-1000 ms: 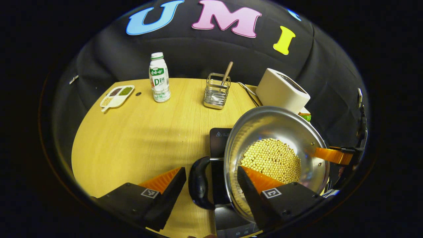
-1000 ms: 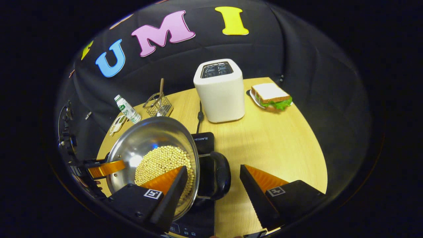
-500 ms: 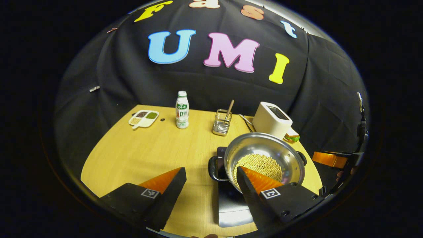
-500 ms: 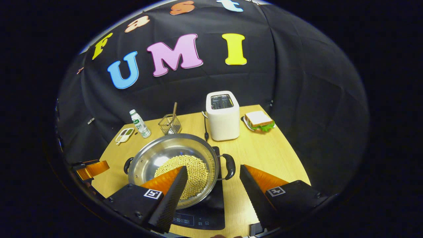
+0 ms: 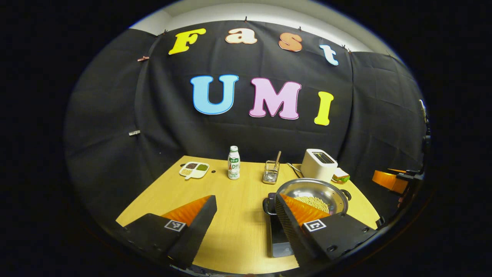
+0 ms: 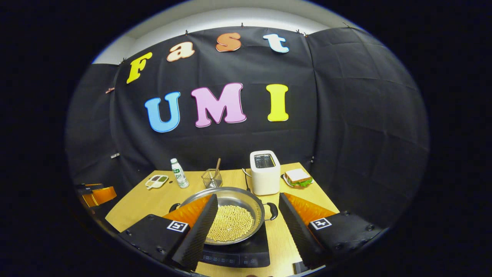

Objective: First push the handle of the pot to place it horizontally, then grasp the pot with both hands and set it on the induction cooktop.

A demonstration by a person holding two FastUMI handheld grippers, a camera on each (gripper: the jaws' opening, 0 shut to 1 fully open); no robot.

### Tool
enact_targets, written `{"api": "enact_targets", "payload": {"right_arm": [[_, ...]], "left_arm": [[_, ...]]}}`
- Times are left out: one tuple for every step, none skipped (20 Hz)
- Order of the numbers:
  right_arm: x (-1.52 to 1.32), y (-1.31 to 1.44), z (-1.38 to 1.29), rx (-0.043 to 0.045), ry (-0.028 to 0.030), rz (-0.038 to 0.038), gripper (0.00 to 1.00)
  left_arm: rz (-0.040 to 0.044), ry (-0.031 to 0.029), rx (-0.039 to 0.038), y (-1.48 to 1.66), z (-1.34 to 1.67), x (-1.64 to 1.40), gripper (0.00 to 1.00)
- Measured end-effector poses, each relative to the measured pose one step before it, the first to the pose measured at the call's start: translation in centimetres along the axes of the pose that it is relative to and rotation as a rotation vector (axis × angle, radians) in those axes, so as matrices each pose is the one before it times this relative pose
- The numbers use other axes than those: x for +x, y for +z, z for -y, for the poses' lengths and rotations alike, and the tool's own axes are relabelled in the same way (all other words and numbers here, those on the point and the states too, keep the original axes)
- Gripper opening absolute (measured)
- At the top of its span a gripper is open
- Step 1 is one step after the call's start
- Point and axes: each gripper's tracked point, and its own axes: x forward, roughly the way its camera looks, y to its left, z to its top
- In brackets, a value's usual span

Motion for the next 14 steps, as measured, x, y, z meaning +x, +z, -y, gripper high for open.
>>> {"api": "enact_targets", "payload": {"right_arm": [[-0.664, 0.732, 0.115, 0.01198, -0.00356, 0.02055, 0.99], [-0.715, 0.768, 0.055, 0.00984, -0.00093, 0.02539, 0.99], [-0.745, 0.8, 0.244, 0.00456, -0.00203, 0.02716, 0.99], [-0.657, 0.671, 0.489, -0.00099, -0.00993, 0.02934, 0.99], [-0.487, 0.496, 0.656, 0.006, -0.01503, 0.02309, 0.99], [-0.599, 0.216, 0.364, 0.02102, -0.00424, 0.01283, 0.98], [-0.776, 0.12, 0.287, 0.02825, -0.00774, 0.0096, 0.98], [-0.538, 0.234, 0.654, 0.02511, -0.01811, 0.01513, 0.99], [-0.239, 0.239, 0.995, 0.01, -0.02169, 0.01832, 0.98], [-0.423, 0.03, 0.896, -0.00503, -0.02289, 0.01421, 0.98], [-0.444, -0.224, 0.834, -0.01534, -0.01797, 0.01122, 0.98], [-0.355, -0.284, 0.666, -0.02195, -0.01539, 0.00587, 0.98], [-0.495, -0.306, 0.395, -0.02061, -0.00871, 0.00098, 0.98], [-0.36, -0.242, 0.226, -0.01476, -0.00509, -0.00113, 0.98]], "left_arm": [[0.02689, -0.00048, 0.00531, 0.466, 0.077, -0.667, 0.95], [0.02384, 0.00672, 0.00631, 0.583, -0.241, -0.866, 0.95], [0.02022, 0.00028, 0.0051, 0.409, -0.077, -0.84, 0.95], [0.02034, 0.00457, 0.00187, 0.402, -0.072, -0.818, 0.95], [0.02055, 0.00017, -0.00099, 0.165, -0.027, -0.625, 0.95], [0.0173, -0.00664, -0.00384, -0.157, 0.174, -0.481, 0.95], [0.00142, -0.00445, -0.00437, -0.586, 0.145, -0.401, 0.95], [-0.02043, -0.00364, -0.00765, -1.031, 0.157, -0.475, 0.97], [-0.0148, -0.00149, -0.00096, -0.808, 0.088, -0.371, 0.95], [-0.00493, 0.00178, 0.00102, -0.504, -0.014, -0.324, 0.95], [0.00561, 0.00016, 0.00036, -0.067, 0.165, -0.383, 0.95], [0.00955, 0.00135, 0.00081, 0.047, 0.093, -0.476, 0.95], [0.01159, 0.0004, -0.00053, -0.086, 0.284, -0.33, 0.95], [0.00939, 0.0062, 0.00294, 0.119, 0.16, -0.267, 0.95]]}}
